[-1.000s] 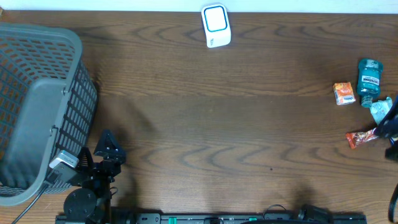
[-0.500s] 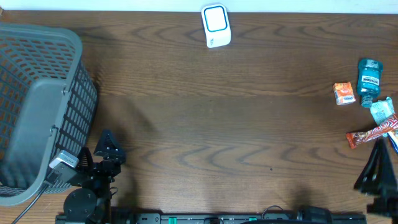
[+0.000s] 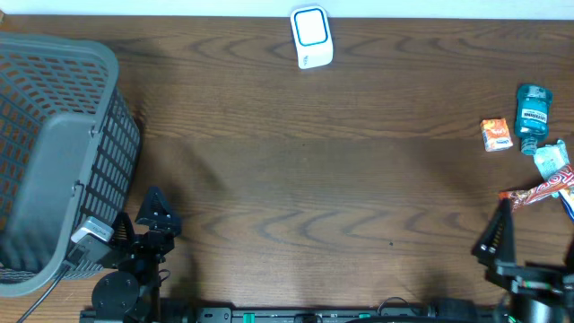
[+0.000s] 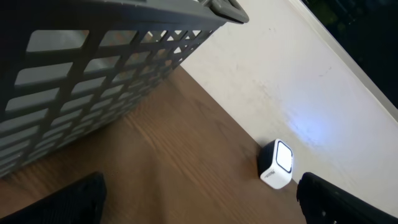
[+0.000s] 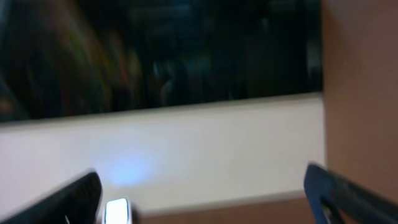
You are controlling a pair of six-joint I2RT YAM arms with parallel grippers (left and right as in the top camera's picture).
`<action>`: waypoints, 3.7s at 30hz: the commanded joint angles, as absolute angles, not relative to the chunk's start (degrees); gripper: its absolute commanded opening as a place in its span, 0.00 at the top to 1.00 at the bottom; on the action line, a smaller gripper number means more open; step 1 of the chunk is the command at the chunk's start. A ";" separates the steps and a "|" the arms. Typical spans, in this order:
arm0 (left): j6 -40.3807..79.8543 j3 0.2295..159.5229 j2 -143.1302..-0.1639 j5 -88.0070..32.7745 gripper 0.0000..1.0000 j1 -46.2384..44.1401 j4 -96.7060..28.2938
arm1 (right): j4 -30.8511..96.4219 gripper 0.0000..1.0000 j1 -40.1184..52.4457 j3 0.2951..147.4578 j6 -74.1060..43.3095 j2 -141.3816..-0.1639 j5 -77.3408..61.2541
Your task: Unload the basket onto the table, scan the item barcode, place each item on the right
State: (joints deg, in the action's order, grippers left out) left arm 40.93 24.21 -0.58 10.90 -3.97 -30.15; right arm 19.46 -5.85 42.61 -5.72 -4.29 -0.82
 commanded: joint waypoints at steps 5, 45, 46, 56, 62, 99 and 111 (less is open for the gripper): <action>41.23 24.25 -0.21 11.64 0.02 -4.27 -30.02 | 6.90 0.01 -5.34 26.30 -7.62 -0.32 -4.03; 41.23 24.25 -0.21 11.64 0.02 -4.27 -30.00 | -0.25 0.01 -5.15 0.30 -8.32 -0.27 2.72; 41.23 24.25 -0.21 11.64 0.02 -4.27 -30.02 | 1.13 0.01 -5.15 0.30 -8.34 -0.27 2.68; 41.23 24.25 -0.21 11.64 0.02 -4.27 -30.00 | 4.32 0.01 -5.26 0.30 -9.15 -0.27 1.13; 41.23 24.25 -0.21 11.64 0.02 -4.27 -30.02 | 4.29 0.01 -5.87 0.30 -8.54 -0.27 1.10; 41.23 24.25 -0.21 11.64 0.02 -4.27 -30.02 | 4.27 0.01 -5.96 0.30 -12.38 -0.32 0.99; 41.23 24.25 -0.21 11.64 0.02 -4.27 -30.02 | 4.27 0.01 -5.96 0.32 -12.38 -0.32 0.99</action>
